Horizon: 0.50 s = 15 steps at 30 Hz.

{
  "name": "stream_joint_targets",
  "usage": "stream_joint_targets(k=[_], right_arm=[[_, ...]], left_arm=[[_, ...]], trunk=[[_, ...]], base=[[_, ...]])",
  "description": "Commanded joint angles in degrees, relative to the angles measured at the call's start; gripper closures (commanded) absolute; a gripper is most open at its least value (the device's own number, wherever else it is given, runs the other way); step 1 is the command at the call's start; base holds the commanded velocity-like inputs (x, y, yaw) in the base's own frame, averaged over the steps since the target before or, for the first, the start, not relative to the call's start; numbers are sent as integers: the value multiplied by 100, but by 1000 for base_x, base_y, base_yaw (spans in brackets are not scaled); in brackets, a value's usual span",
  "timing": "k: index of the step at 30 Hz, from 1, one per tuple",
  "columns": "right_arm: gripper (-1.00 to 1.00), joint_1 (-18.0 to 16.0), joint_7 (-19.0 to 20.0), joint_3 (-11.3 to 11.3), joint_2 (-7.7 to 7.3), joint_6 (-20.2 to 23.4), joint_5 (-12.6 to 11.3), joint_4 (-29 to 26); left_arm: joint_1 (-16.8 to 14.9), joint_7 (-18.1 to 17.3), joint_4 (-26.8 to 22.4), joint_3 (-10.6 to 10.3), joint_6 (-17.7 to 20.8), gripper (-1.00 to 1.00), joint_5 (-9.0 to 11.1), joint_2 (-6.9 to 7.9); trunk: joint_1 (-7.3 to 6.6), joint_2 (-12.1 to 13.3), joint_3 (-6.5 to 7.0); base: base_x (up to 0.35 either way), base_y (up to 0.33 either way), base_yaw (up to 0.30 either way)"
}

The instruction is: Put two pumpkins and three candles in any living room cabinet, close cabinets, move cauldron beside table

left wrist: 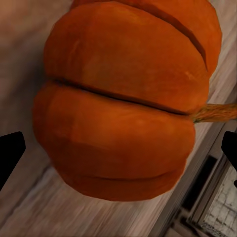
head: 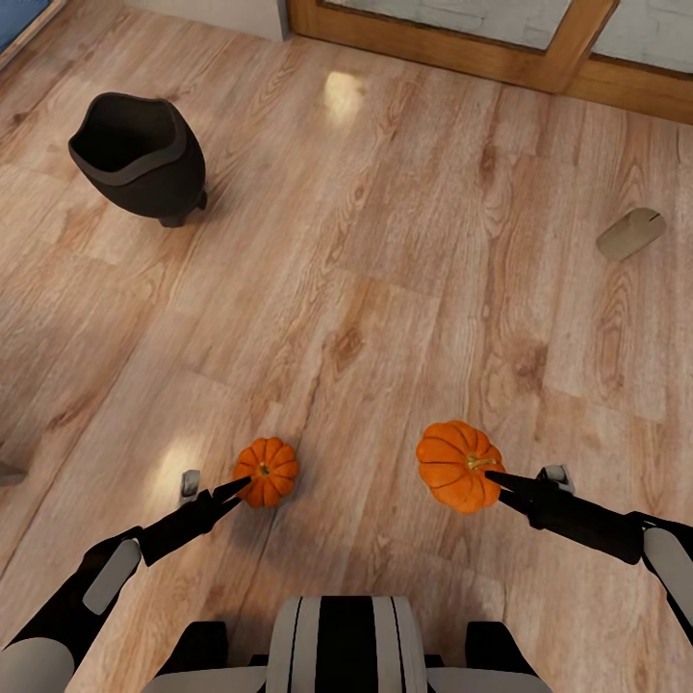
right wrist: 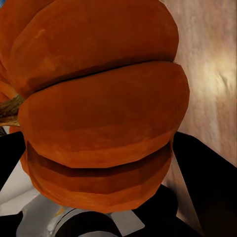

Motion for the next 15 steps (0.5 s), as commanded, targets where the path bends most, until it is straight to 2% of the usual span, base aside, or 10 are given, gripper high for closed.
stream_joint_targets(k=[1, 15], right_arm=[[100, -2, 24, -3, 0, 28, 6, -2], [100, -2, 24, -3, 0, 28, 6, -3]], left_arm=[[-1, -5, 1, 4, 44, -100, 29, 0], [-1, -5, 1, 3, 44, -100, 29, 0]], trunk=[[0, -1, -2], [0, -1, -2]], base=[[15, 0, 0], [47, -5, 0]])
